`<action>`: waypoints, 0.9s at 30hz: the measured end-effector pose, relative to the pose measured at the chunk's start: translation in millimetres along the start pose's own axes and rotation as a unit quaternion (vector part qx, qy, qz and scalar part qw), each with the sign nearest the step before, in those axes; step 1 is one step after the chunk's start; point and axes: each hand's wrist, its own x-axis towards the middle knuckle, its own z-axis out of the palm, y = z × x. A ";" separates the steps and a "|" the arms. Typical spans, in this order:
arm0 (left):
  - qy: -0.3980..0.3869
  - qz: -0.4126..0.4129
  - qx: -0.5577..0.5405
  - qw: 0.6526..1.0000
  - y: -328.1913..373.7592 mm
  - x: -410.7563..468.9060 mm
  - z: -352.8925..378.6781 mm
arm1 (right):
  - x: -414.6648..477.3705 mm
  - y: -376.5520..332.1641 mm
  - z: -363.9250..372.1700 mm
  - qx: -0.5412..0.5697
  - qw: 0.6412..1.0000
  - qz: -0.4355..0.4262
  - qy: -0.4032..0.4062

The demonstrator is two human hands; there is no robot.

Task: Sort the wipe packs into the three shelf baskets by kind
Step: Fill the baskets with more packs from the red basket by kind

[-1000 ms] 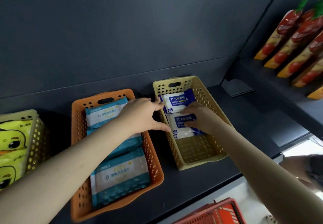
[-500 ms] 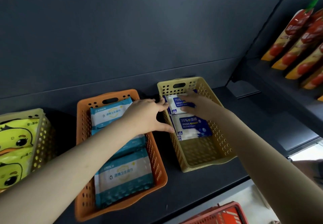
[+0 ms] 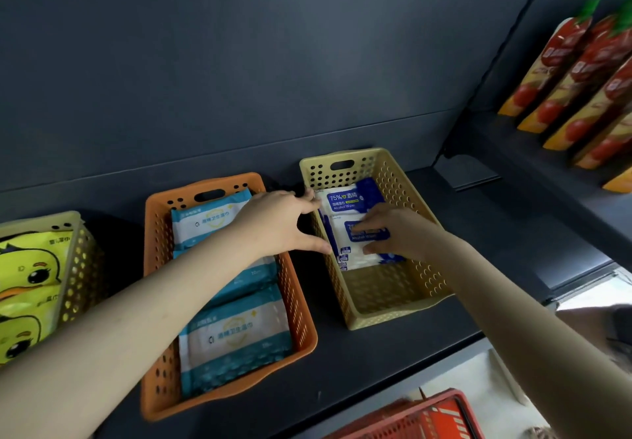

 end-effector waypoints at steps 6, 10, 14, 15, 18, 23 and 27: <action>-0.008 -0.004 -0.006 1.000 -1.0 0.9 0.2 | 9.5 -5.4 7.3 0.043 0.997 0.032 0.050; -0.001 -0.002 -0.010 1.000 -1.8 1.6 2.2 | 10.0 -0.3 10.8 0.040 0.999 0.027 0.009; 0.004 0.000 -0.009 1.000 -2.9 1.9 3.4 | 6.4 2.1 16.1 0.052 0.998 0.026 0.033; 0.006 0.001 -0.008 1.000 -2.9 1.8 3.8 | 7.7 3.0 17.4 0.060 0.997 0.030 0.041; 0.009 0.003 -0.009 1.000 -4.0 2.3 5.0 | 11.1 4.3 16.9 0.077 0.996 0.037 0.024; -0.025 0.024 -0.011 0.999 -9.2 1.1 -0.4 | -2.0 -7.2 -5.0 0.086 0.994 0.063 0.000; -0.016 0.055 -0.083 0.995 -19.0 -11.2 -22.1 | -42.8 -34.5 -46.3 0.100 0.988 0.100 0.058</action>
